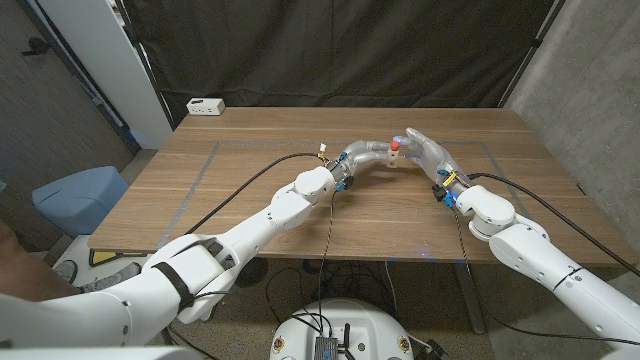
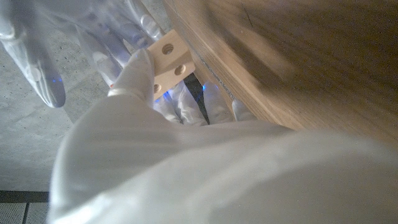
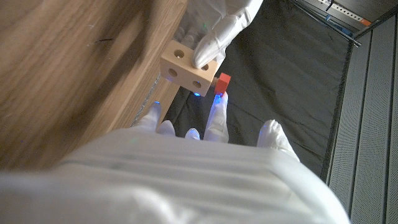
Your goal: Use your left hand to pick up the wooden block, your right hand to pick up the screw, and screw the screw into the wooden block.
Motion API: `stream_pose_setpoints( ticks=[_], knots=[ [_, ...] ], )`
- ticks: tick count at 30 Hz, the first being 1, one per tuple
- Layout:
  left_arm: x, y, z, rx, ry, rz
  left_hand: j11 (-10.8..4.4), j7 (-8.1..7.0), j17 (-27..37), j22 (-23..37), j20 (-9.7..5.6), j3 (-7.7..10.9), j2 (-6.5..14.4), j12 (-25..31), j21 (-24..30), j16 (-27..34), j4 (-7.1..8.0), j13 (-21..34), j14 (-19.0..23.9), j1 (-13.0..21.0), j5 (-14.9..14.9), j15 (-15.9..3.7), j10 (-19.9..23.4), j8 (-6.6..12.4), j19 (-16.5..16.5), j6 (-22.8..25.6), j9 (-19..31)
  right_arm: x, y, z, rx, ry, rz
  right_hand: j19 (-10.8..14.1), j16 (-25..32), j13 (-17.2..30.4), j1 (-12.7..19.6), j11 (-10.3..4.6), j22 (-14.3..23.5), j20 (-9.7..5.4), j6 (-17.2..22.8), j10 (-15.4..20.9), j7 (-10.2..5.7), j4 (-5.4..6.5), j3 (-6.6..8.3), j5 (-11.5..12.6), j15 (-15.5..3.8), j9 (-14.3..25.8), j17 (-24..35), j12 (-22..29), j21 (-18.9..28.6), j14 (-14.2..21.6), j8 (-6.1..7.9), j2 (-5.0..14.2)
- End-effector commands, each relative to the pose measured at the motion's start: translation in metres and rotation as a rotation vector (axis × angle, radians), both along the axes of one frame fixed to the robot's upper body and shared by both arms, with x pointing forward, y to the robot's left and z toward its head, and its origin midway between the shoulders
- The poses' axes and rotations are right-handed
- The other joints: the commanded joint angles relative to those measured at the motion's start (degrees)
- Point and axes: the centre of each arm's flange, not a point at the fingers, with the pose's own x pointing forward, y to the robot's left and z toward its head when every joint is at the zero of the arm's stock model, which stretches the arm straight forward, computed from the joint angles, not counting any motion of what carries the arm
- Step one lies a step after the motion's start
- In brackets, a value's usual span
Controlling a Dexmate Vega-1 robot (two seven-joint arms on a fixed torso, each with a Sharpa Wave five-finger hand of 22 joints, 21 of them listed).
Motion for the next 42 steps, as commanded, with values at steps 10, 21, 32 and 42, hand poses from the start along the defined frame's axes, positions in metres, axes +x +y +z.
stream_pose_setpoints(
  ticks=[10, 21, 32, 42],
  knots=[
    [0.0013, 0.0008, 0.0016, -0.004, -0.001, -0.002, -0.11, 1.67, 0.16, 0.13, 0.19, 3.89, 5.24, 2.09, 0.44, 0.18, 3.6, 8.72, 0.66, -4.32, 0.2, -2.97, 0.7, 0.42, 0.25, 2.0, 0.11, -0.0023, -0.0028, -0.0041, 0.0, 0.022, -0.007, 1.06, 0.26, 0.01, 0.31, -0.45, 0.26, 0.19, 2.26, 1.5, 0.13, -0.16, 0.52, 0.26, -0.56, 0.04, -0.09, 0.49, 0.3, -2.14, 0.72, 0.24],
    [0.0025, 0.0, 0.0025, -0.001, -0.001, -0.007, -0.12, 1.64, 0.16, 0.13, 0.18, 3.92, 5.27, 2.13, 0.44, 0.16, 3.62, 8.74, 0.62, -4.35, 0.21, -3.02, 0.69, 0.45, 0.28, 2.09, 0.11, -0.0027, -0.0035, -0.0049, 0.001, 0.027, -0.008, 1.74, 0.34, 0.01, 0.48, -0.43, 0.25, 0.35, 3.45, 2.59, 0.53, -0.31, 0.69, 0.26, -0.61, 0.04, -0.13, 0.35, 0.29, -1.38, 0.49, 0.26],
    [0.0041, -0.001, 0.0034, 0.002, 0.001, -0.009, -0.11, 1.67, 0.15, 0.13, 0.21, 3.98, 5.32, 2.15, 0.44, 0.14, 3.66, 8.73, 0.66, -4.42, 0.22, -3.03, 0.71, 0.43, 0.27, 2.05, 0.11, -0.0048, -0.0049, -0.0046, 0.003, 0.02, -0.014, 2.83, 0.55, 0.01, 0.75, -0.49, 0.24, 0.2, 6.26, 4.6, 1.0, -0.46, 0.93, 0.27, -0.76, 0.06, -0.17, 0.64, 0.46, -0.27, 1.05, 0.4],
    [0.0049, -0.0021, 0.0026, 0.003, 0.005, -0.009, -0.1, 1.71, 0.19, 0.13, 0.22, 4.02, 5.43, 2.19, 0.43, 0.16, 3.63, 8.76, 0.62, -4.36, 0.22, -2.94, 0.71, 0.41, 0.25, 1.99, 0.11, -0.0072, -0.0057, -0.0057, -0.003, 0.022, -0.007, 3.6, 0.55, 0.01, 0.96, -0.65, 0.22, 0.31, 9.04, 6.23, 1.5, -0.58, 1.1, 0.26, -1.05, 0.06, -0.23, 0.72, 0.44, 0.5, 1.51, 0.4]
  ],
)
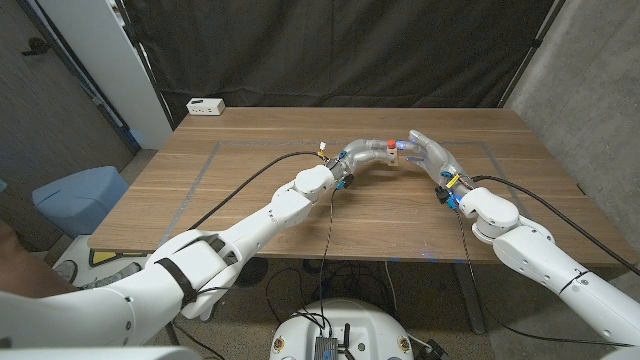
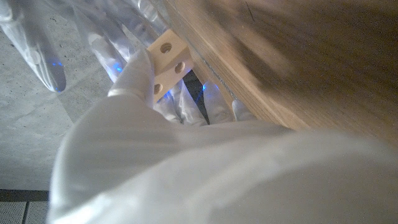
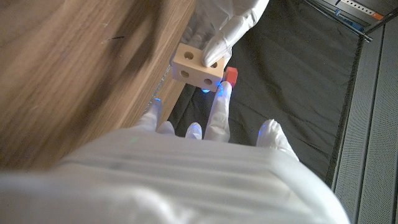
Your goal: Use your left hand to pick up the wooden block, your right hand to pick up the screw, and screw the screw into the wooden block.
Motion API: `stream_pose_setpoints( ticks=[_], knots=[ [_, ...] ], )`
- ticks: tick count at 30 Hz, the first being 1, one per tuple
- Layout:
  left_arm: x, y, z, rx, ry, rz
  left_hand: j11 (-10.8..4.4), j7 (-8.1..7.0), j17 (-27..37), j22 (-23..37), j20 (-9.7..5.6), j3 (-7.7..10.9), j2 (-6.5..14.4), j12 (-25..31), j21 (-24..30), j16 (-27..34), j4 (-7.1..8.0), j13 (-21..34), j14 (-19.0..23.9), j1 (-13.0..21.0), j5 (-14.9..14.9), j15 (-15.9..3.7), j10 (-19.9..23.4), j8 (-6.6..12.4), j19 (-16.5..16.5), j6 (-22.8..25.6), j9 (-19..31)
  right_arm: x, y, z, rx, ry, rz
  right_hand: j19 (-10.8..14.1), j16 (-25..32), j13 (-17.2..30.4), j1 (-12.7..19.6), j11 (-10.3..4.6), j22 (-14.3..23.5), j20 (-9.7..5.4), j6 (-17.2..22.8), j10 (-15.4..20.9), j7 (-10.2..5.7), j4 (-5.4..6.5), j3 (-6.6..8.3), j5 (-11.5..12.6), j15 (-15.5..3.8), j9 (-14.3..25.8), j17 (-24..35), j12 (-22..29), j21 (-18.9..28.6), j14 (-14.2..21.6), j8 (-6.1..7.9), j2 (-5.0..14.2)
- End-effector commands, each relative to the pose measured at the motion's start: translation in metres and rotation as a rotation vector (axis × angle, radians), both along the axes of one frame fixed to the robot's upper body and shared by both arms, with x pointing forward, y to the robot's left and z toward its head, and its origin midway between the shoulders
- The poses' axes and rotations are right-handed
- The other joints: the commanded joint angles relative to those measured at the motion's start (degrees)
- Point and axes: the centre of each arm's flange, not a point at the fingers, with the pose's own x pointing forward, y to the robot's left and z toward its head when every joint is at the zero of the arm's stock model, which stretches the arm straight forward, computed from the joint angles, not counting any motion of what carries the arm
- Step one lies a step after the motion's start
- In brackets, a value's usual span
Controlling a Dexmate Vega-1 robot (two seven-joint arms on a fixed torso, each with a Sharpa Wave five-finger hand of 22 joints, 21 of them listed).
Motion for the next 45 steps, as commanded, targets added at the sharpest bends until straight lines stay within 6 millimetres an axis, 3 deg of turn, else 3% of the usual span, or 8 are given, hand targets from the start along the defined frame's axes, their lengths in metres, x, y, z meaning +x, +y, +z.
stream_pose_setpoints(
  ticks=[1, 20, 27, 31, 39, 45],
  knots=[
    [0.001, -0.002, -0.001, 0.004, 0.004, -0.002, -0.1, 1.67, 0.2, 0.13, 0.22, 3.99, 5.4, 2.22, 0.42, 0.17, 3.64, 8.75, 0.64, -4.38, 0.22, -2.93, 0.72, 0.37, 0.25, 2.04, 0.06, -0.003, -0.001, -0.001, -0.002, 0.0, 0.006, 0.35, 0.11, 0.0, 0.66, -0.28, 0.23, 0.29, 1.08, 0.79, 0.27, 0.13, 0.4, 0.26, -0.11, -0.05, 0.03, 0.32, 0.44, 0.21, 0.2, 0.09],
    [-0.002, -0.002, -0.003, 0.004, 0.004, 0.002, -0.1, 1.66, 0.18, 0.13, 0.23, 4.04, 5.38, 2.19, 0.42, 0.16, 3.62, 8.69, 0.69, -4.42, 0.22, -2.91, 0.62, 0.36, 0.25, 2.01, 0.06, -0.007, -0.006, -0.002, -0.015, -0.007, 0.023, 0.75, 0.05, 0.0, 0.84, -0.14, 0.22, 0.38, 1.93, 1.43, 0.11, 0.02, 0.53, 0.25, -0.37, -0.06, 0.0, 0.13, 0.37, 0.63, 0.01, 0.06],
    [-0.004, -0.002, -0.003, 0.004, 0.0, 0.001, -0.1, 1.73, 0.2, 0.13, 0.19, 4.03, 5.37, 2.19, 0.43, 0.17, 3.6, 8.7, 0.68, -4.42, 0.21, -2.98, 0.58, 0.34, 0.29, 1.97, 0.06, -0.011, -0.011, -0.004, 0.002, -0.014, -0.014, 1.93, 0.2, 0.02, 0.99, 0.37, 0.22, -0.04, 1.8, 2.49, 0.22, -0.04, 0.65, 0.25, -0.47, -0.06, -0.02, 0.22, 0.64, 1.47, -0.43, 0.08],
    [-0.005, -0.001, -0.004, 0.005, -0.001, 0.002, -0.1, 1.72, 0.21, 0.13, 0.2, 4.01, 5.35, 2.22, 0.43, 0.18, 3.6, 8.71, 0.69, -4.44, 0.21, -2.99, 0.61, 0.35, 0.3, 1.99, 0.06, -0.013, -0.013, -0.004, 0.02, -0.017, -0.028, 3.46, 0.57, 0.04, 1.04, 0.8, 0.25, 1.16, 1.71, 3.23, 0.34, -0.07, 0.68, 0.22, -0.4, -0.05, -0.04, 0.18, 0.96, 2.97, -0.82, -0.02],
    [-0.008, -0.001, -0.005, 0.005, -0.001, 0.003, -0.08, 1.74, 0.22, 0.13, 0.22, 4.05, 5.4, 2.26, 0.43, 0.18, 3.6, 8.7, 0.7, -4.45, 0.22, -2.99, 0.65, 0.32, 0.29, 1.94, 0.06, -0.013, -0.015, -0.004, 0.021, -0.024, -0.044, 4.58, 0.61, 0.06, 1.08, 1.12, 0.28, 1.67, 0.98, 3.49, 0.05, -0.12, 0.69, 0.2, -0.19, -0.03, -0.06, 0.03, 1.14, 3.6, -1.34, -0.18],
    [-0.01, -0.001, -0.006, 0.005, -0.004, 0.002, -0.09, 1.64, 0.18, 0.13, 0.25, 4.05, 5.31, 2.27, 0.42, 0.17, 3.55, 8.7, 0.75, -4.44, 0.21, -2.95, 0.65, 0.29, 0.28, 1.87, 0.06, -0.013, -0.015, -0.003, 0.013, -0.032, -0.045, 5.4, 0.33, 0.1, 1.08, 0.94, 0.27, -0.31, -0.65, 2.85, -0.11, -0.14, 0.68, 0.18, 0.1, 0.03, -0.03, -0.53, 1.0, 3.72, -2.17, -0.37]
  ],
)
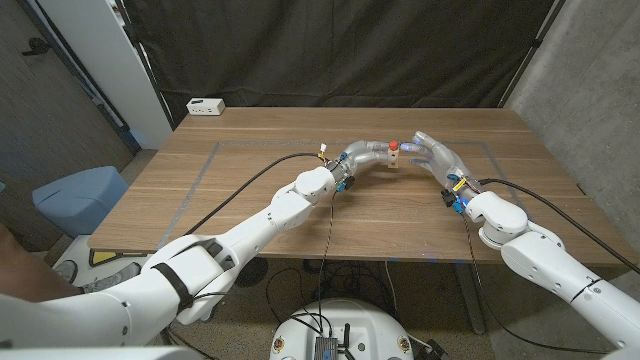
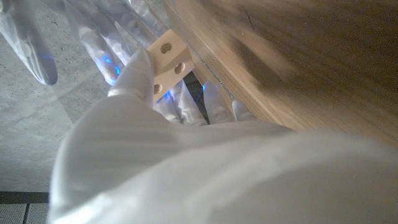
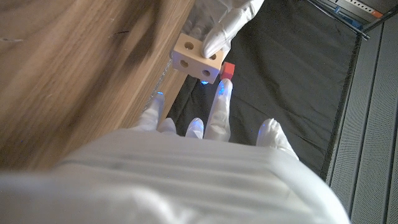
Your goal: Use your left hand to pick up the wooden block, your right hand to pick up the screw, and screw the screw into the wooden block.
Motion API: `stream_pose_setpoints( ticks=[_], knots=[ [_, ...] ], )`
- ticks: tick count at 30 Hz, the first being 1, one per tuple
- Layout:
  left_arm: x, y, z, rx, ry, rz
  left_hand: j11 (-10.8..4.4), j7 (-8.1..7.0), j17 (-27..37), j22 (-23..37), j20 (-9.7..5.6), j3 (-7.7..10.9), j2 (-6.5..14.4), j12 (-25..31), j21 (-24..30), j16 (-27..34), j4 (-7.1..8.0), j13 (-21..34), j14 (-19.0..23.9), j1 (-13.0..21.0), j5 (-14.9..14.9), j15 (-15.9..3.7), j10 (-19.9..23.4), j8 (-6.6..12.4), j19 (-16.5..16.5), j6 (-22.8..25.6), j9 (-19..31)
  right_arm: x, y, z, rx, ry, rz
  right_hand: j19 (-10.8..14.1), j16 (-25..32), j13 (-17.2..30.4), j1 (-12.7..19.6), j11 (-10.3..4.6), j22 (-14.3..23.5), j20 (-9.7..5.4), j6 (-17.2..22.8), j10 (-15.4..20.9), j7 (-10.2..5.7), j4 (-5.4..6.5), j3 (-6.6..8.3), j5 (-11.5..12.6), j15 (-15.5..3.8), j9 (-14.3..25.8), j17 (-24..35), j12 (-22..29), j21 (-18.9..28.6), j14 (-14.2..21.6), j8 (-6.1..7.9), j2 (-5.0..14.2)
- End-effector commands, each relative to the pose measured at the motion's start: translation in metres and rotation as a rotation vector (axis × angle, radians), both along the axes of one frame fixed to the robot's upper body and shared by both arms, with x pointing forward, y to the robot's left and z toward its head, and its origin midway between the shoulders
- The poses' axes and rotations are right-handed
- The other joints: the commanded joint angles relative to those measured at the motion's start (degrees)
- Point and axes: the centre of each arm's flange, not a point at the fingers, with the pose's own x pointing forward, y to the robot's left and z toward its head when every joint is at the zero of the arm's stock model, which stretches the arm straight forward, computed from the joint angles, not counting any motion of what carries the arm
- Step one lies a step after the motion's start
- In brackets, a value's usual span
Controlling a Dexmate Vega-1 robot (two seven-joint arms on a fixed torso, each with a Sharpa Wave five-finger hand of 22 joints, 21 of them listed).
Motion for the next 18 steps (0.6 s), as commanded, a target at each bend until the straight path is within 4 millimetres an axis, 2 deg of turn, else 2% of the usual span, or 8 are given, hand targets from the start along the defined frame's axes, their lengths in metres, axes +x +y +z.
stream_pose_setpoints(
  ticks=[1, 11, 18],
  knots=[
    [-0.0037, 0.0004, -0.0011, 0.002, -0.005, -0.001, -0.07, 1.56, 0.19, 0.13, 0.24, 4.05, 5.33, 2.28, 0.42, 0.16, 3.56, 8.69, 0.28, -4.44, 0.21, -2.96, 0.69, 0.3, 0.29, 2.03, 0.09, -0.0011, -0.0025, 0.0012, -0.001, -0.014, -0.015, 0.53, -0.03, 0.1, 0.46, -0.29, 0.27, -1.29, -0.72, -0.45, -0.04, 0.1, 0.44, 0.18, 0.4, 0.14, -0.03, -0.32, 0.14, 0.32, -0.26, -0.38],
    [-0.0058, 0.0007, -0.0007, 0.006, -0.008, -0.003, -0.04, 1.56, 0.23, 0.13, 0.32, 4.05, 5.37, 2.26, 0.42, 0.17, 3.58, 8.66, 0.23, -4.46, 0.21, -2.96, 0.65, 0.32, 0.27, 2.08, 0.09, -0.0001, -0.0034, 0.0053, -0.011, -0.023, -0.018, -0.39, -0.54, 0.14, 0.14, -0.48, 0.3, -1.86, -4.3, -2.5, -1.0, 0.31, 0.32, 0.15, 0.47, 0.22, 0.11, -1.04, -0.59, -0.31, -1.29, -0.45],
    [-0.0062, 0.0009, 0.0, 0.008, -0.008, -0.002, -0.04, 1.6, 0.2, 0.13, 0.37, 4.07, 5.35, 2.31, 0.41, 0.17, 3.58, 8.63, 0.3, -4.48, 0.22, -3.05, 0.75, 0.34, 0.27, 2.13, 0.09, 0.0039, -0.0014, 0.0069, -0.03, -0.015, 0.005, -2.86, -1.21, 0.15, -0.27, -1.04, 0.31, -2.27, -7.11, -4.89, -1.22, 0.49, 0.13, 0.14, 0.28, 0.25, 0.2, -1.43, -1.4, -2.03, -1.57, -0.62]
  ],
)
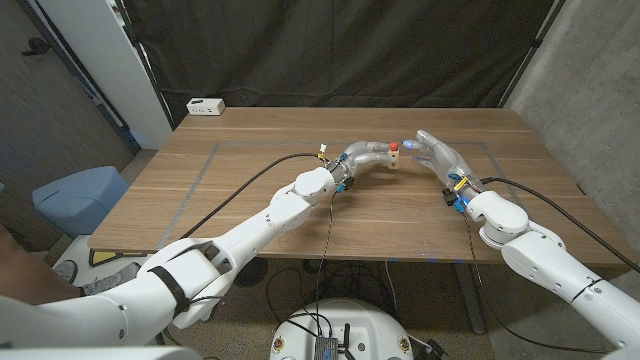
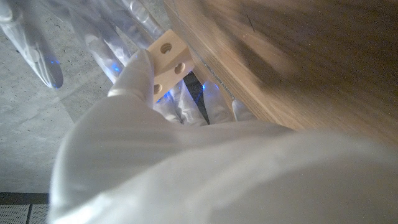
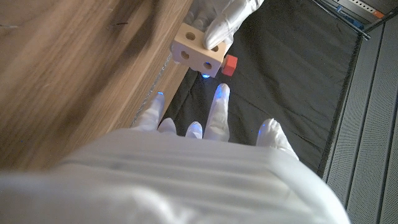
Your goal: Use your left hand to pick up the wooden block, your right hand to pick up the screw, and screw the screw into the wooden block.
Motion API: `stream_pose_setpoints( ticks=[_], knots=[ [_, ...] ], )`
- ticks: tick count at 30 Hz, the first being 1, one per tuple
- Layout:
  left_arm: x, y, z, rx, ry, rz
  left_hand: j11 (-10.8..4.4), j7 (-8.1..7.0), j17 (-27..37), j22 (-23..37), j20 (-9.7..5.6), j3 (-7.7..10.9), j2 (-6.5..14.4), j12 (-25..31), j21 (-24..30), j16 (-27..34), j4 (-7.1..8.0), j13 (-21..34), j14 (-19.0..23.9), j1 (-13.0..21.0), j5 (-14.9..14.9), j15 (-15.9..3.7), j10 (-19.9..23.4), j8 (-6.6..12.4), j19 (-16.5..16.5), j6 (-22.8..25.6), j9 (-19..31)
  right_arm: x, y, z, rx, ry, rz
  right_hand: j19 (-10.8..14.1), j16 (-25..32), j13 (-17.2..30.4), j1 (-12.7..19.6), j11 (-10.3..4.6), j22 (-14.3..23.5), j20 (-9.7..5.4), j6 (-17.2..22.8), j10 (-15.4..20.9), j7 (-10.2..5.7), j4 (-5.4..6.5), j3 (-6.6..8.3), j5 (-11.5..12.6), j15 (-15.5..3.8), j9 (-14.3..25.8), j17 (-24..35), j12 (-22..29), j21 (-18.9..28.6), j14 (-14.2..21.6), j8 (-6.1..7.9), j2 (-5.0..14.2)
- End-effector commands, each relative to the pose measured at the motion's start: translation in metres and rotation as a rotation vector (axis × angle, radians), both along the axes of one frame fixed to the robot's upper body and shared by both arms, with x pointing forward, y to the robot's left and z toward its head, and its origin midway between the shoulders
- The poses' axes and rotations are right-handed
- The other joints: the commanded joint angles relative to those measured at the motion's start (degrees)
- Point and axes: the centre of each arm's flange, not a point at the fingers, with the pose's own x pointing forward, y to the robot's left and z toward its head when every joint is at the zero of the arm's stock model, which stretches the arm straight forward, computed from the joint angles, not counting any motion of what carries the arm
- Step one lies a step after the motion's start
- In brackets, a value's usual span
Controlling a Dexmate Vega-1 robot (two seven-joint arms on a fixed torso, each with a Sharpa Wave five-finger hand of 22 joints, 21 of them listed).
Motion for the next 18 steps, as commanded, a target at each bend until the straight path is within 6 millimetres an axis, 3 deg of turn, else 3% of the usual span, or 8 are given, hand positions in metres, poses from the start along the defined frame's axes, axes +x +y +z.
stream_pose_setpoints(
  ticks=[1, 18],
  knots=[
    [-0.0013, 0.0001, 0.0008, 0.003, -0.002, 0.0, -0.05, 1.61, 0.21, 0.13, 0.36, 4.07, 5.36, 2.3, 0.41, 0.15, 3.6, 8.64, 0.25, -4.5, 0.28, -3.03, 0.74, 0.55, 0.26, 2.11, 0.08, 0.0049, 0.0015, 0.0031, -0.023, 0.007, 0.022, -1.32, -0.38, 0.14, -0.42, -0.15, 0.32, -0.04, -1.96, -1.89, -0.28, 0.56, 0.06, 0.13, 0.11, 0.24, 0.23, -0.39, -0.34, -1.43, -0.28, -0.68],
    [0.0002, -0.0027, 0.0012, 0.01, 0.001, -0.001, -0.08, 1.53, 0.23, 0.13, 0.28, 4.07, 5.34, 2.25, 0.42, 0.19, 3.55, 8.6, 0.29, -4.47, 0.27, -2.98, 0.59, 0.57, 0.29, 2.16, 0.08, 0.0114, 0.0025, 0.006, -0.061, 0.029, 0.075, -5.54, -0.89, 0.09, -1.91, 0.63, 0.35, 0.38, -8.97, -8.06, -1.31, 1.19, -0.61, 0.28, 1.16, 0.13, 0.46, -0.63, -0.47, -5.64, -0.44, -0.93]
  ],
)
